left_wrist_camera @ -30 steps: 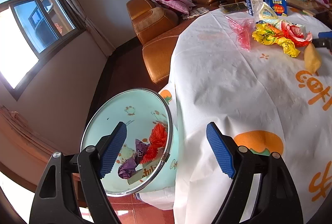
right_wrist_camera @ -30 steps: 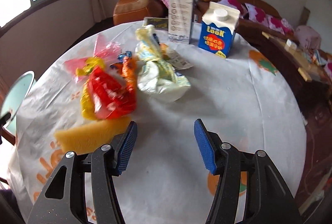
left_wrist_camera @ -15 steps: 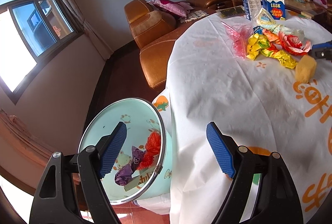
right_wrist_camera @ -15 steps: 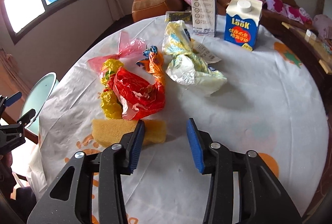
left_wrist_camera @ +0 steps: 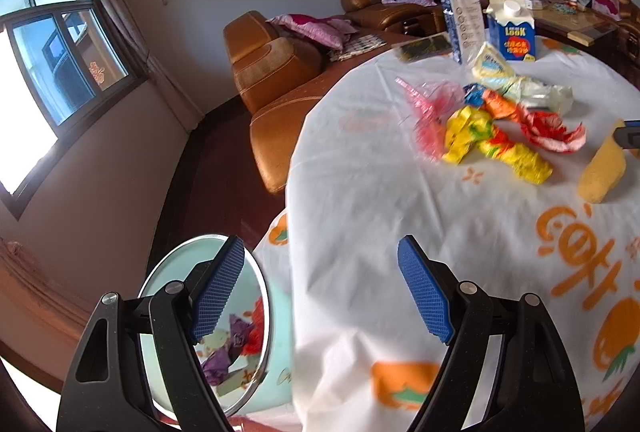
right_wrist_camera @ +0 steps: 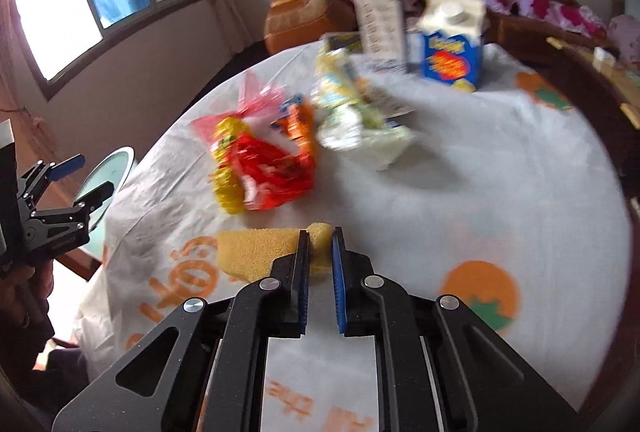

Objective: Collect trash
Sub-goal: 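Grasp the yellow sponge with the right gripper while the left grasps the pink plastic bag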

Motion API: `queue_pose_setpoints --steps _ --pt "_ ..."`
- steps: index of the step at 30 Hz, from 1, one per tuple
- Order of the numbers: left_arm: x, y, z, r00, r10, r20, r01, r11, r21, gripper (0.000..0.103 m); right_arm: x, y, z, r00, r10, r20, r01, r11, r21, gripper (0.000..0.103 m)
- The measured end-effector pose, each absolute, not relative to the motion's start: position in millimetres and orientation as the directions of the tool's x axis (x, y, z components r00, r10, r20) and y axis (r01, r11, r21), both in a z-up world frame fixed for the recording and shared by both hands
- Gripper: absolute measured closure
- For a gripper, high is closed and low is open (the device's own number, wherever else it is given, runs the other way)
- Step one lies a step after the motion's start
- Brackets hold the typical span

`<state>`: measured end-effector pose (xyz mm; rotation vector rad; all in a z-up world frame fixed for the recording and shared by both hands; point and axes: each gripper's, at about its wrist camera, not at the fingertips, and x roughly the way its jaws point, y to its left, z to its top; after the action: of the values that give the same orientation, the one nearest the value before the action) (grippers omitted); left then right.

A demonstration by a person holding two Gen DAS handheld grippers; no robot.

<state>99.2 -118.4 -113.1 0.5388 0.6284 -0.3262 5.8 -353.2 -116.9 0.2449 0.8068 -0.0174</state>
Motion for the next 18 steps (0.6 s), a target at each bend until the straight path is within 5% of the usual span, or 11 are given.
queue_pose_setpoints --steps 13,16,18 --pt "150.5 -208.0 -119.1 0.728 -0.183 -0.661 0.458 0.847 0.27 0.025 8.1 -426.4 -96.2 0.783 -0.067 -0.618 0.278 0.927 0.252 0.092" --pt "169.4 -213.8 -131.7 0.693 -0.174 -0.699 0.468 0.847 0.253 0.039 15.8 -420.2 -99.8 0.785 -0.063 -0.617 0.262 0.935 0.238 0.092" --pt "177.2 -217.1 -140.0 0.644 -0.197 -0.739 0.506 0.834 0.219 0.069 20.5 -417.7 -102.6 0.785 -0.056 -0.617 0.251 0.939 0.234 0.092"
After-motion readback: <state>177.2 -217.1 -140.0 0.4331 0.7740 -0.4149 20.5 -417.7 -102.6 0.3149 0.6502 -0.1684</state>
